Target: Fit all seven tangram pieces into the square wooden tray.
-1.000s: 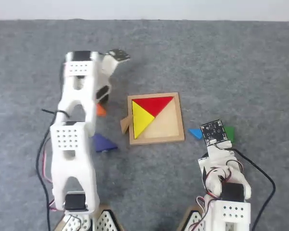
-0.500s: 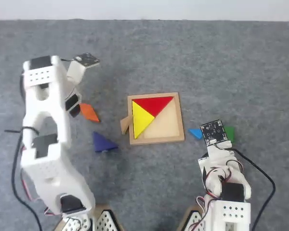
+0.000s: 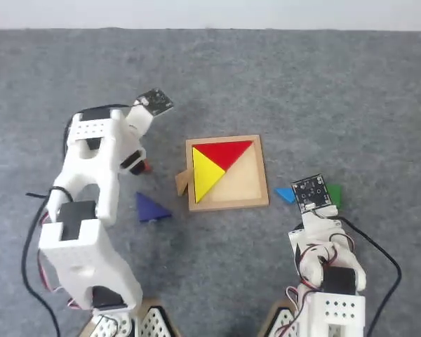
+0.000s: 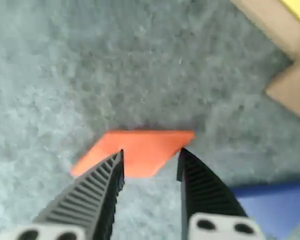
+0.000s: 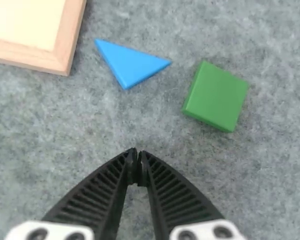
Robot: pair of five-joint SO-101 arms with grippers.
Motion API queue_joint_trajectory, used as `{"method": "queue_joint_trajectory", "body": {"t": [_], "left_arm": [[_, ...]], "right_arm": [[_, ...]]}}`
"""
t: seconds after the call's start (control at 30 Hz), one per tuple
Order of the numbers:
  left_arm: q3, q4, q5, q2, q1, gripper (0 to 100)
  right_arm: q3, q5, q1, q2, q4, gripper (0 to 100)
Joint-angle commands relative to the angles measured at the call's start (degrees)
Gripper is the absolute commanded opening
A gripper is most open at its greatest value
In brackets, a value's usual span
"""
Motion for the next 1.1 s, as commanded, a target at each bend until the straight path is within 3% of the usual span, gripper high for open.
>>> {"method": "queue_joint_trajectory", "body": {"t": [0.0, 0.23, 0.4, 0.67, 0.8, 1.0, 1.07], "left_arm": [[-0.3, -2.0, -0.3, -3.4, 0.0, 20], [-0.1, -4.6, -1.7, -2.7, -0.9, 20], [-3.9, -4.3, -3.5, 5.0, -1.0, 20], [-28.6, 14.4, -2.5, 20.9, -1.7, 24], [-42.3, 24.3, -6.5, 29.1, -1.7, 24], [-61.7, 35.7, -6.9, 35.9, -1.8, 12], [-62.7, 35.8, -6.8, 36.0, -2.0, 9]], "right_arm": [[0.9, 0.5, -0.1, -0.7, 0.1, 0.8], [0.9, 0.5, -0.1, -0.7, 0.1, 0.8], [0.9, 0.5, -0.1, -0.7, 0.1, 0.8], [0.9, 0.5, -0.1, -0.7, 0.1, 0.8], [0.9, 0.5, -0.1, -0.7, 0.1, 0.8], [0.9, 0.5, -0.1, -0.7, 0.1, 0.8], [0.9, 0.5, -0.1, -0.7, 0.1, 0.8]]}}
